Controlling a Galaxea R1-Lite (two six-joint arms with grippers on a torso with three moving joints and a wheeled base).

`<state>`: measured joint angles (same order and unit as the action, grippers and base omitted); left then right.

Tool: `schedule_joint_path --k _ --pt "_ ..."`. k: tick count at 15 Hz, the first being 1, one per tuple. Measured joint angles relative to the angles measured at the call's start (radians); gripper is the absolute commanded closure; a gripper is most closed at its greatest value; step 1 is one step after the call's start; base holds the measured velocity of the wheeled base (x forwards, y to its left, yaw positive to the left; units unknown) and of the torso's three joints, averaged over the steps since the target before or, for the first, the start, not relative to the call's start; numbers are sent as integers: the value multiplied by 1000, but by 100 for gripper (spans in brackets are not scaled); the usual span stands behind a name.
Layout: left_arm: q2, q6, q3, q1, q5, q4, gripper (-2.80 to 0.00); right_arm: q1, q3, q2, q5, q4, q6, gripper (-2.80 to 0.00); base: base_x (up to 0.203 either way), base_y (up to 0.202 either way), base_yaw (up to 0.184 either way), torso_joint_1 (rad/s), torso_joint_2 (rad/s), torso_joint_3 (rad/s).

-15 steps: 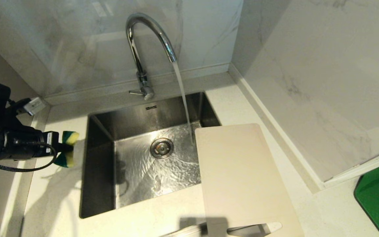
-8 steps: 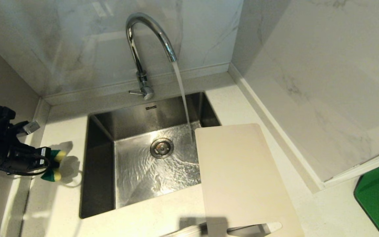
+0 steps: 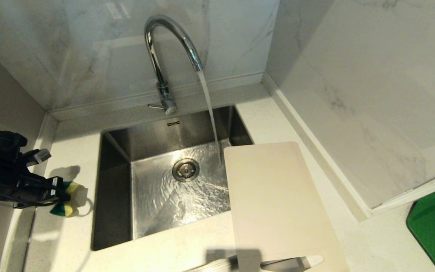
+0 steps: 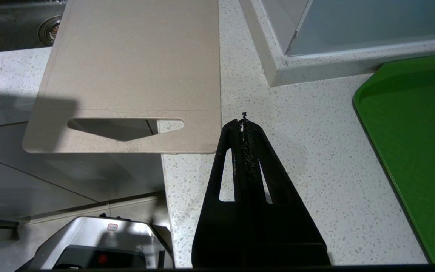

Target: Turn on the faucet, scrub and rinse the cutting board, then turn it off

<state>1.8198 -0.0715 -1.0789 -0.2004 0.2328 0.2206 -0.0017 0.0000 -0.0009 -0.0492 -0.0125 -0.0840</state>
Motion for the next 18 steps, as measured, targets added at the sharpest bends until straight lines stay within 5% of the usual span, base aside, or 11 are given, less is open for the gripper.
schedule_joint_path --k 1,11,12,18 --pt "1 0 2 0 0 0 -280 0 0 0 0 0 1 0 0 0 0 0 0 0" --pt "-88 1 17 0 1 6 -280 0 0 0 6 1 4 0 0 0 0 0 0 0" --pt "-116 1 18 0 2 8 0 0 0 0 5 1 4 0 0 0 0 0 0 0" --pt "-395 -2 43 28 7 19 0 0 0 0 6 2 5 0 0 0 0 0 0 0"
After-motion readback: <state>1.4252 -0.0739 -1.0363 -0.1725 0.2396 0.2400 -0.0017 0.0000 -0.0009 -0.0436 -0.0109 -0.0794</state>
